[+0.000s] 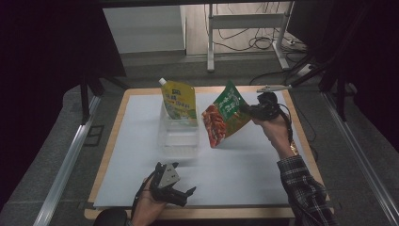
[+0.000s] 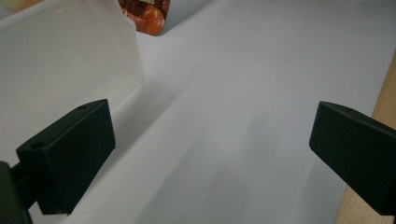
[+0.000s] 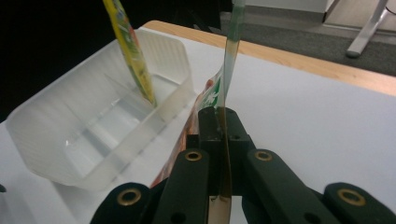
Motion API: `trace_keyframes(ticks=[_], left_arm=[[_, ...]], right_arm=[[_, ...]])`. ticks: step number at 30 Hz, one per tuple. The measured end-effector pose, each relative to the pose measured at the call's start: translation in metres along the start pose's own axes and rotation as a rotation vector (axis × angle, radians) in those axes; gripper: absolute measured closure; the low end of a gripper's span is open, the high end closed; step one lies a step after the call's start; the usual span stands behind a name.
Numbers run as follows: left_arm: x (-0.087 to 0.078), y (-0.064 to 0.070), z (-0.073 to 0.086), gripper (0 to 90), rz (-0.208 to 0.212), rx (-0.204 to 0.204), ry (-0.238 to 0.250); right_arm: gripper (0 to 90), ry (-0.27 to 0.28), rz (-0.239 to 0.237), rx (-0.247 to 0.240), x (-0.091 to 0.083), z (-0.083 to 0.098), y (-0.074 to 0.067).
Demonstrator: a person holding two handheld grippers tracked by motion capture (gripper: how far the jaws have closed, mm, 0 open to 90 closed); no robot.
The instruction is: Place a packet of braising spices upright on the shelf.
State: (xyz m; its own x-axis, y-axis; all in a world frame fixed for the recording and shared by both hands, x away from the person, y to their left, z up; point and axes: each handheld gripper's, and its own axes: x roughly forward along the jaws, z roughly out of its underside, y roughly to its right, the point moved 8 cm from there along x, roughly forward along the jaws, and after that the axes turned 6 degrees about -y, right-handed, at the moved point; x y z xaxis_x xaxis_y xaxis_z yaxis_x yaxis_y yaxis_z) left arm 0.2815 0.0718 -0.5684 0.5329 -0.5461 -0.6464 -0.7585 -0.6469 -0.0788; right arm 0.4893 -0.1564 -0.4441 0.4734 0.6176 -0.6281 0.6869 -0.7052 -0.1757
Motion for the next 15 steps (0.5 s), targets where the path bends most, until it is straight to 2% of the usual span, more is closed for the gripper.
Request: trace_keyframes(ticks=[7,15], left_arm=[[-0.001,0.000,0.000,0.0,-0.001,0.001,0.002],[-0.001,-0.001,-0.001,0.0,-0.002,0.001,0.006]], right_arm=[[89.2,-0.001,-0.013,-0.061,-0.002,-0.018,-0.021],[89.3,-0.012,-0.010,-0.127,-0.007,-0.032,-0.037]])
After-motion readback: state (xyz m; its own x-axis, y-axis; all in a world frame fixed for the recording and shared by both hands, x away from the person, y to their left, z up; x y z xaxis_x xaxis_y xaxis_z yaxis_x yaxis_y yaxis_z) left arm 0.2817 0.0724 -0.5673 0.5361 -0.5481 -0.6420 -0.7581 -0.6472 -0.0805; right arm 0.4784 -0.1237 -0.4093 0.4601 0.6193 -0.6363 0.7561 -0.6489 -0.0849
